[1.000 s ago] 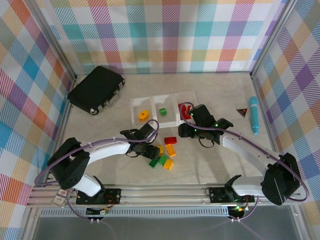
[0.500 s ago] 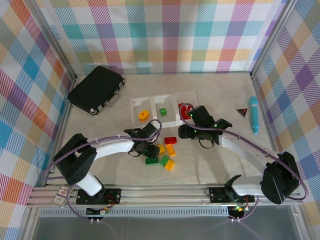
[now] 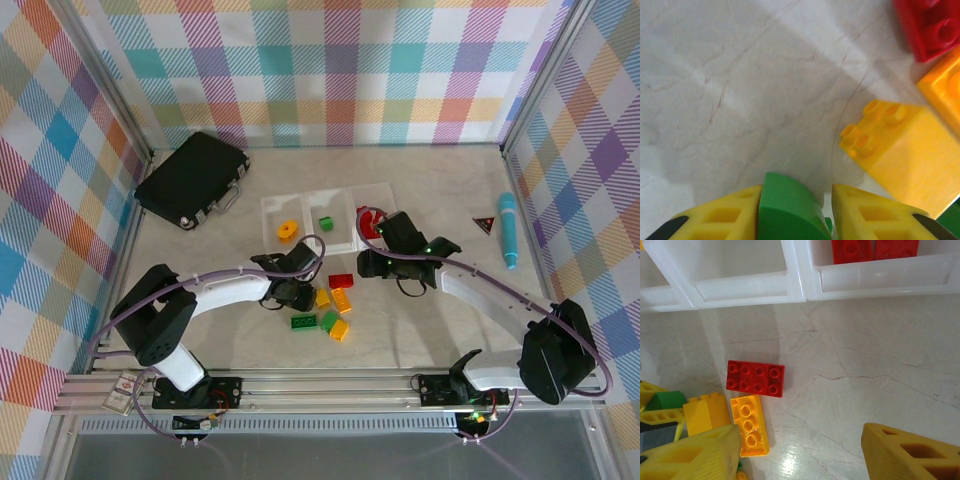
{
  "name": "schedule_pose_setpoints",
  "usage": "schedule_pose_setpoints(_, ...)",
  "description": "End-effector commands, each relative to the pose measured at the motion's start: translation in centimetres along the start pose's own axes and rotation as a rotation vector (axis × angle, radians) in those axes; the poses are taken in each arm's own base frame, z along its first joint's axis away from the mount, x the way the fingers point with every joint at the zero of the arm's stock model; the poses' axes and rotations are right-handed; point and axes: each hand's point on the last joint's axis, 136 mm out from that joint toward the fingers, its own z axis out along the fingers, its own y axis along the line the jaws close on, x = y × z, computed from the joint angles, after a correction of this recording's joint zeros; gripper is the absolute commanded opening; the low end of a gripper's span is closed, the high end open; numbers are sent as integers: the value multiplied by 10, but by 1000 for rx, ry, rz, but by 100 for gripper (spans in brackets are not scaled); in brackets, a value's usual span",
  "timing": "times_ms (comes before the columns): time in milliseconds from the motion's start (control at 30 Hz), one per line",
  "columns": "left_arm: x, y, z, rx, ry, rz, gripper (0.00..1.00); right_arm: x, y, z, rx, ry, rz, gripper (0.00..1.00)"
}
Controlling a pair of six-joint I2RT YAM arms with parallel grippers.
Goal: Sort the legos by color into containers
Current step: Pick up the lego from the middle-left of the table.
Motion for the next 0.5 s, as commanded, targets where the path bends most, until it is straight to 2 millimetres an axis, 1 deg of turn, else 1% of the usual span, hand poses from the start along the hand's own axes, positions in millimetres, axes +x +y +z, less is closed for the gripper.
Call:
schedule_pose_setpoints(0,-14,-4,-4,5,-27,-13,32,-7,0,-13,4,-54,-5,65)
schedule_pose_setpoints(100,-19,-5,-7,9,-44,-30,27,-4,-5,-19,14,-63,-3,65)
schedule_pose_setpoints(200,-26,-8,-16,19,-65,-47,22,0,-10,-25,18,-86,5,66)
schedule_pose_setpoints(333,-38,-10,-39,33,-124,-70,19,3,-16,-29,25,-110,14,66)
schedule_pose_setpoints(467,-52,-12,-64,42,-187,-90,16,-1,-16,-32,33,-119,6,66)
